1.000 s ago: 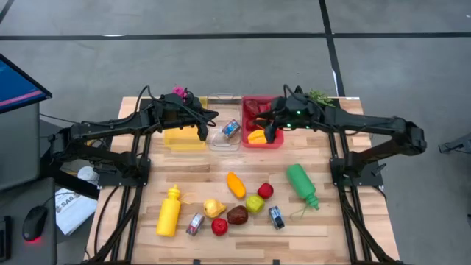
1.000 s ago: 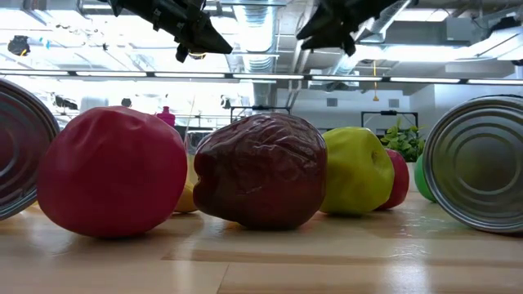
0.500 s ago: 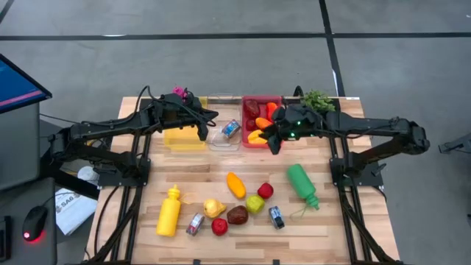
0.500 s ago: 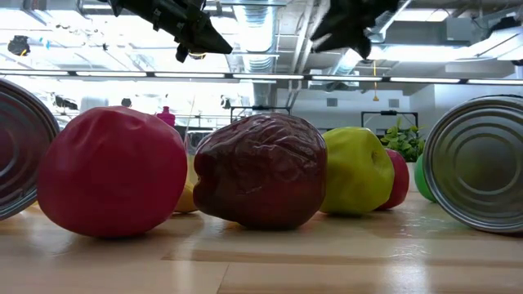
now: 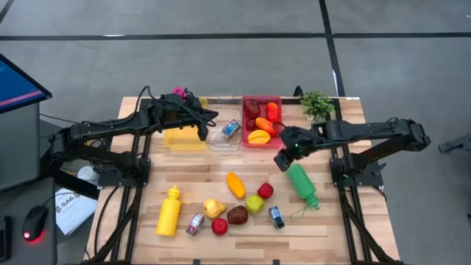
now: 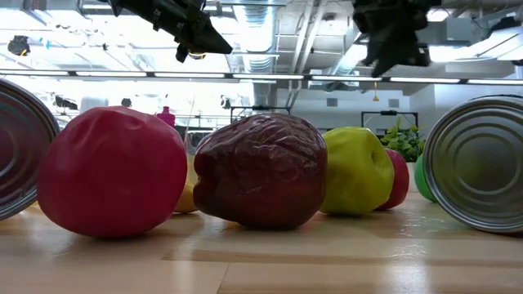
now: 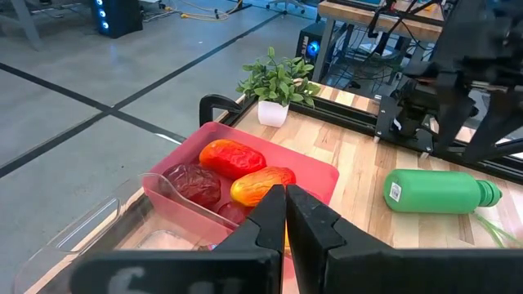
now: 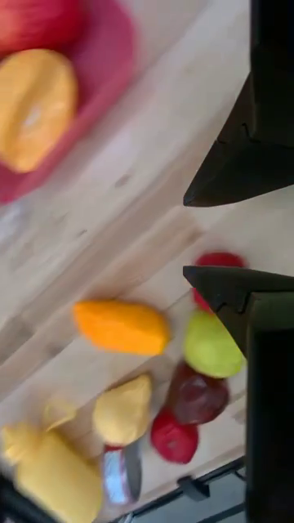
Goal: Pick & Place Food Item
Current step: Put the green tumbler into the yellow bin
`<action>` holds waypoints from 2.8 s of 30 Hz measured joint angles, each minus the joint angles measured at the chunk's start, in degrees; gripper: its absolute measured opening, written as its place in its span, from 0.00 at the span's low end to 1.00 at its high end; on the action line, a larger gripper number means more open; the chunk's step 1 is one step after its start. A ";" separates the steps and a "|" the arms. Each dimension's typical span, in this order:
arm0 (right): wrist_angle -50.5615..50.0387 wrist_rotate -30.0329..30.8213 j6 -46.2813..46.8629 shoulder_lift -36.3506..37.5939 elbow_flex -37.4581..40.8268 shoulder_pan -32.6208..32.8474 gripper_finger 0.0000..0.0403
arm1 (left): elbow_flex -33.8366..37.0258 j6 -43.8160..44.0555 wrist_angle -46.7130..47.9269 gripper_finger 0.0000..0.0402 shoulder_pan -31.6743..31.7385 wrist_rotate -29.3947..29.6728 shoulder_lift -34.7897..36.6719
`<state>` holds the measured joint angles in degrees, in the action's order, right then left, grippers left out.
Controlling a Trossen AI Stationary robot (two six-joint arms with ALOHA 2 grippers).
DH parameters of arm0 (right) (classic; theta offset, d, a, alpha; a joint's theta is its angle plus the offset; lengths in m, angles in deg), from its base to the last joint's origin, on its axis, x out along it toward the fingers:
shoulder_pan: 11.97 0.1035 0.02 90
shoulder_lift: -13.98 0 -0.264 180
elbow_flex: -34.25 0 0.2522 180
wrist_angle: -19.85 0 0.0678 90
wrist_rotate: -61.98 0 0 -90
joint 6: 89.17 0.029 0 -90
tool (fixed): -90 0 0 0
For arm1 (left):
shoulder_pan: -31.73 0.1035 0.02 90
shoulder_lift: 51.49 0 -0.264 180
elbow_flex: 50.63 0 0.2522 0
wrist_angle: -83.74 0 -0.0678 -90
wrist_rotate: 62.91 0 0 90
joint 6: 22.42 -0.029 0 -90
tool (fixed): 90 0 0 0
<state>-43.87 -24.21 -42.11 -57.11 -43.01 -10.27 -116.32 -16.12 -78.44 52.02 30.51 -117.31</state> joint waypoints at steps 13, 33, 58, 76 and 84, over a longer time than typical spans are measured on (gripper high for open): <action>-13.85 0.02 20.09 -0.02 0.00 7.36 0.30 | 0.00 -0.01 0.00 0.00 0.00 0.00 0.00; -20.30 -6.87 37.66 -0.04 0.00 19.48 0.30 | 0.00 0.00 0.00 0.00 0.00 0.00 0.00; -21.54 -8.58 52.42 -4.36 0.02 36.93 0.38 | 0.00 -0.01 0.02 0.00 0.00 -0.02 0.00; -21.74 -8.39 46.95 -17.63 0.04 36.90 0.74 | 0.00 0.00 0.02 0.00 0.00 -0.02 0.00; -21.87 -6.67 46.39 -21.04 0.04 36.75 0.74 | 0.00 -0.01 0.02 0.00 -0.01 -0.01 0.00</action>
<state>-65.74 -30.88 4.29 -78.15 -42.97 26.48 -116.32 -16.14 -78.42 52.01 30.50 -117.31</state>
